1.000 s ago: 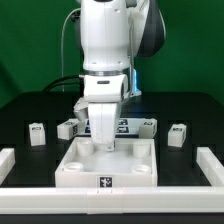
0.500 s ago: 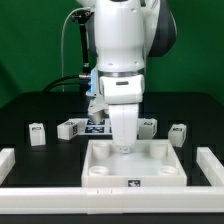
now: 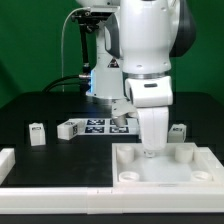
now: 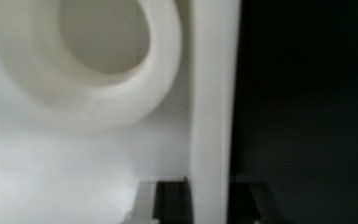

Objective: Assemble one leg

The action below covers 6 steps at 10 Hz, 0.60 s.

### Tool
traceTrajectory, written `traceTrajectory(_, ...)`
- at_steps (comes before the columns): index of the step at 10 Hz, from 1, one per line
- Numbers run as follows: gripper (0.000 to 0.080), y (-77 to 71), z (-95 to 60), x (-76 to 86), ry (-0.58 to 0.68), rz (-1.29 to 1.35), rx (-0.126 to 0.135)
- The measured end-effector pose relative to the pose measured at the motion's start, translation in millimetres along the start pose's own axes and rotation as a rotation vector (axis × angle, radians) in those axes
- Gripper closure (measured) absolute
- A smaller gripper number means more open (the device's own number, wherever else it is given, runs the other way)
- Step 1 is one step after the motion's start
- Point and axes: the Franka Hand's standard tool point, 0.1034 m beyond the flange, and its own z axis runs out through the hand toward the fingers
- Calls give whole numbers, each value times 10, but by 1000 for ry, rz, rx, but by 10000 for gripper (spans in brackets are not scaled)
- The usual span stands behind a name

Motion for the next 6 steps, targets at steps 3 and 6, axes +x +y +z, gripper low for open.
traceTrajectory(3, 736, 4, 0, -12, -1, 2, 2)
traceTrajectory(6, 462, 4, 1, -16, -1, 3, 2)
